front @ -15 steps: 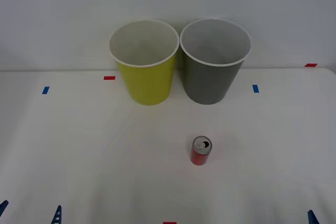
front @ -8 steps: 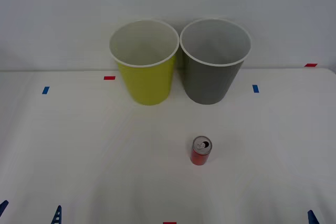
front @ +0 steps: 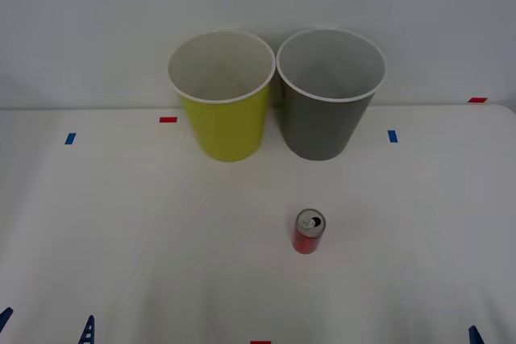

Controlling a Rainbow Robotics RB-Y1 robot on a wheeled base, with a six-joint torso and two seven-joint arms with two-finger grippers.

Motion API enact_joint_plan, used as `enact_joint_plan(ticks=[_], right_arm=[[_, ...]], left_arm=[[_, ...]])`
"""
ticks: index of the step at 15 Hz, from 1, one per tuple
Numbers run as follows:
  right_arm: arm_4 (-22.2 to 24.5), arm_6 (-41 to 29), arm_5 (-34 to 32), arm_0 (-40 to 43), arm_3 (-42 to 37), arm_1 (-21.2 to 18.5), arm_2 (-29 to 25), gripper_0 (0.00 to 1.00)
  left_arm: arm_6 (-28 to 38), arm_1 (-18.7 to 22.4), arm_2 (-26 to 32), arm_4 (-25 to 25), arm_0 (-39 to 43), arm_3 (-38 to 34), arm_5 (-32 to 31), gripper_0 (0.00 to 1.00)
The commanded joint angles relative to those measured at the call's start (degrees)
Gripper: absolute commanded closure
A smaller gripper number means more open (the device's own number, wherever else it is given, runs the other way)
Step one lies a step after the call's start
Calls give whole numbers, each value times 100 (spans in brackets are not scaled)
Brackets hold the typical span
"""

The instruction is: Put cans in the gray bin and PET bottles in the light green bin.

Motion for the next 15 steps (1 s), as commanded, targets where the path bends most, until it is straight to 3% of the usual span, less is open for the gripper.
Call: enact_joint_plan(ticks=[1, 4, 8, 15], right_arm=[[19, 124, -515, -194, 413, -17, 102, 0], [19, 229, -1069, -580, 1002, -228, 418, 0], [142, 475, -1007, -1081, 1063, -676, 989, 0], [54, 730, -990, -2989, 2215, -878, 2158, 0]], left_arm=[[0, 0, 0, 0, 0, 1, 0, 0], [0, 0, 0, 0, 0, 1, 0, 0], [0, 0, 0, 0, 0, 1, 0, 0], [0, 0, 0, 0, 0, 1, 0, 0]])
